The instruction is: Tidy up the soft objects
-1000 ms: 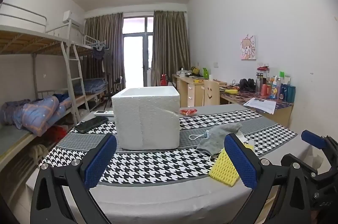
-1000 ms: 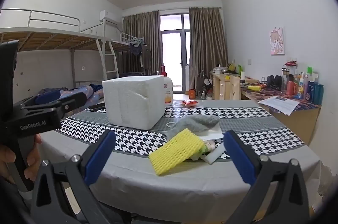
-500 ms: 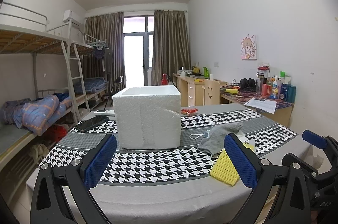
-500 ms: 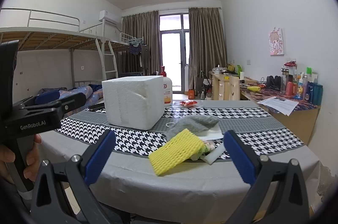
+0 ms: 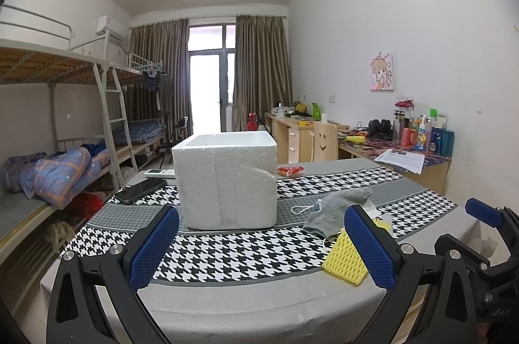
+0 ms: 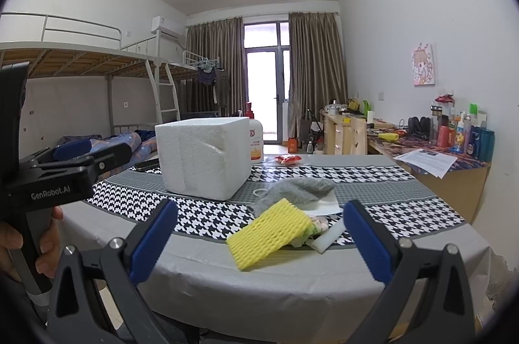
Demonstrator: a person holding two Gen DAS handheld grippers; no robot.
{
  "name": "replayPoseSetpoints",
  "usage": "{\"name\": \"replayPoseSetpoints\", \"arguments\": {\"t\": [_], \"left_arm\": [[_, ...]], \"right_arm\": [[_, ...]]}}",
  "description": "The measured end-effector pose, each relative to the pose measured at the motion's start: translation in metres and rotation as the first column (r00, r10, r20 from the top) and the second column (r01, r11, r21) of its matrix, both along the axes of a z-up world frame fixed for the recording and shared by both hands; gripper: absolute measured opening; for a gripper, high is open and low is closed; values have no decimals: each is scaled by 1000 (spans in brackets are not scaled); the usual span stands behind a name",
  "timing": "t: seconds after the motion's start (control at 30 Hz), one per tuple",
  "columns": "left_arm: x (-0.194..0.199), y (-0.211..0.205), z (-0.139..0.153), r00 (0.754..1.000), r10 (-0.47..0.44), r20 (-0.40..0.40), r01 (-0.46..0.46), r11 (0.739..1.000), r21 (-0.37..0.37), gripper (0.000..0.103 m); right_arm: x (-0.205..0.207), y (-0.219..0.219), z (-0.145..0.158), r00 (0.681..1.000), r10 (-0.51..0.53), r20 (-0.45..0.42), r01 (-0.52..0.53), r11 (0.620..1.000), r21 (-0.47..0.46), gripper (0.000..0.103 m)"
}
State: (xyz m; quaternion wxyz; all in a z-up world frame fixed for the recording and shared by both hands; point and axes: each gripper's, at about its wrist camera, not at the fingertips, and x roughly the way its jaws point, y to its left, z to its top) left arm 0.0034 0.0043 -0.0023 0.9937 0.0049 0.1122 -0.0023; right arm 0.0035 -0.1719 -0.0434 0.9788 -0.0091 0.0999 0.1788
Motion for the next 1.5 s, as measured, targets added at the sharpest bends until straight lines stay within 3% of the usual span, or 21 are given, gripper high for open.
{"name": "replayPoseSetpoints", "arguments": {"t": [0.87, 1.5], "left_arm": [[7, 3, 1, 1000, 0, -14, 0, 1000, -3, 102], [11, 6, 1, 1000, -17, -15, 17, 1000, -9, 102]], "right_arm": [[1, 3, 2, 999, -35, 38, 36, 999, -15, 103], [9, 1, 0, 999, -39, 11, 39, 999, 1, 103]]}}
